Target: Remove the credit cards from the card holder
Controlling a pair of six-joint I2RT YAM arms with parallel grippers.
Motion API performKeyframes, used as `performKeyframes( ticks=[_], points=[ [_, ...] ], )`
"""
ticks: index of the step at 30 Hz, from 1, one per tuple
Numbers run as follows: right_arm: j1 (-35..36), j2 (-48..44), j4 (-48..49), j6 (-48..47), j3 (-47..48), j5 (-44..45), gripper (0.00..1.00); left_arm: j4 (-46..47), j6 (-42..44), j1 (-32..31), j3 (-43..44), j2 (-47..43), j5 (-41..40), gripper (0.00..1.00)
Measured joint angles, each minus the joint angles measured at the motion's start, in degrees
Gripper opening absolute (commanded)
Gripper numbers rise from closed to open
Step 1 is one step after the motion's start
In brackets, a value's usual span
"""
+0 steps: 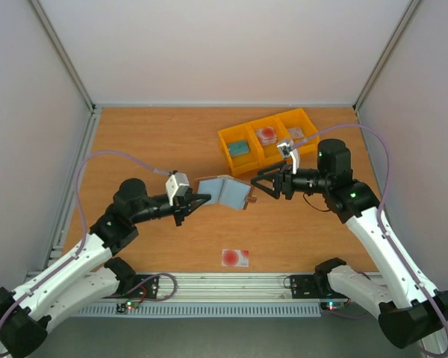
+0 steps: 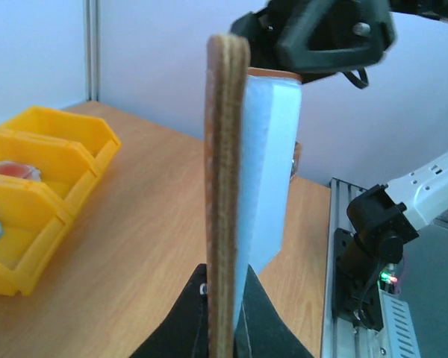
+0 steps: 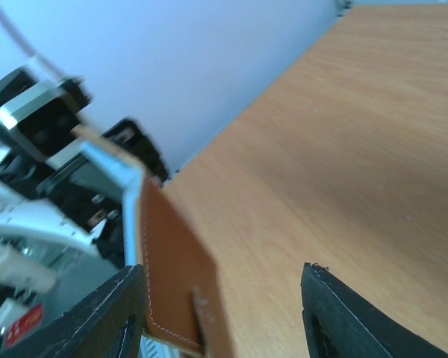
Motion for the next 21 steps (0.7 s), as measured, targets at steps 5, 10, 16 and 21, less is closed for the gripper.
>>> performKeyframes(
  ticks=[5,10,16,21],
  points=[
    [6.19,-1.68,-4.52,-6.43,3.26,-1.36,0.62,1.90,-3.69,1.25,-0.24,-1.64,-0.02,0.00],
    [8.09,-2.80,-6.27,-9.99,4.33,-1.64,0.66,3.98,-6.91,1.60,-0.57,-2.05,-0.59,0.00],
    [8.09,-2.78,-6.34,-11.56,4.55,3.76,0.58,5.53,-8.83,2.05,-0.63,-3.10,-0.81,0.00],
    [8.09,-1.51,-6.01,-11.45,4.55,8.09,0.51,6.49,-9.03,2.16,-0.66,-3.76,-0.22,0.00]
  ],
)
